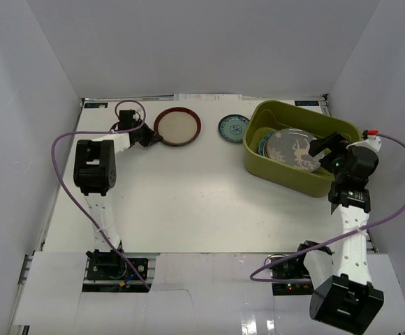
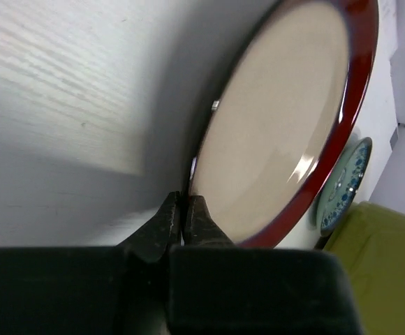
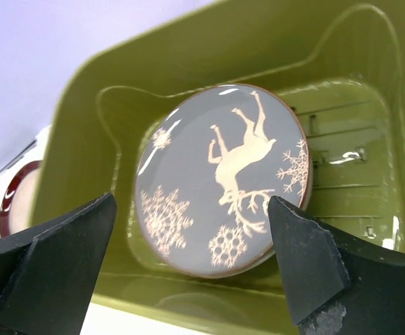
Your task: Place the plates into the plastic bin on the countertop
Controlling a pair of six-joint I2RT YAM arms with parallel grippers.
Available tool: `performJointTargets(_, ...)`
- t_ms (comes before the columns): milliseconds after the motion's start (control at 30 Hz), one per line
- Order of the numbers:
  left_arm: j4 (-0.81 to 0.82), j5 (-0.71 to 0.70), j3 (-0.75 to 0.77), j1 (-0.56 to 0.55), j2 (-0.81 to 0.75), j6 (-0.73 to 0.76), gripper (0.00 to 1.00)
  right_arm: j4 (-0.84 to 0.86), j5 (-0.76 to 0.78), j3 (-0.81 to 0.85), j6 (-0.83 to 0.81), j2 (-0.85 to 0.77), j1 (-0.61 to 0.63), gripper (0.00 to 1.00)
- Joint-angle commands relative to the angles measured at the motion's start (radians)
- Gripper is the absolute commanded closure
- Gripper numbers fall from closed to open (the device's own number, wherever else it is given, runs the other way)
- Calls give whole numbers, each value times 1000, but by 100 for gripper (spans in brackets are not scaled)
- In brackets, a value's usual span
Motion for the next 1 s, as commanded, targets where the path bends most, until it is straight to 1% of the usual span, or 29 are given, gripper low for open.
performJointTargets(0,-46,-83,-25,-6,-40,64,100,-30,24,70,-16,-47,37,4)
performJointTargets(100,-19,-85,-91,-5,-109,77,100,-12,-51,85,25,-73,89,2)
performJointTargets(167,13,-51,-154,-3,-185,69,100,-3,-65,96,45,-78,190,2)
performJointTargets(200,29,-36,-180,-3,-219,63,100,6,-63,96,48,-77,280,2)
performJointTargets(267,94,1,-238,-3,-289,35,100,28,-46,96,56,-57,393,2)
performJointTargets(300,116,47,-299,-3,-363,26,100,40,-42,96,56,-44,486,2)
performJointTargets(333,135,73,-330,-3,-401,-1,100,60,-36,96,57,-14,528,3)
performJointTargets(367,168,120,-391,-3,-440,-15,100,60,-37,99,56,6,606,3)
performJointTargets(400,179,139,-419,-3,-519,-28,100,89,-34,108,54,26,643,4)
performJointTargets(467,205,171,-473,-5,-598,-58,100,97,-14,142,41,90,715,6)
performJointTargets(500,205,197,-519,-5,-636,-61,100,98,-5,157,31,112,787,8)
performJointTargets(533,204,211,-542,-6,-712,-64,100,98,16,173,22,135,816,9)
performJointTargets(600,210,239,-594,-6,-791,-77,100,97,32,220,2,207,887,10)
performJointTargets(633,210,262,-644,-11,-863,-78,100,98,50,233,-3,251,901,10)
performJointTargets(733,205,319,-718,-21,-972,-81,100,100,75,273,-16,322,909,10)
performJointTargets(833,181,371,-752,-35,-1046,-66,100,74,84,337,-42,388,909,10)
performJointTargets(967,149,423,-748,-64,-1080,-40,100,60,9,391,-44,454,910,8)
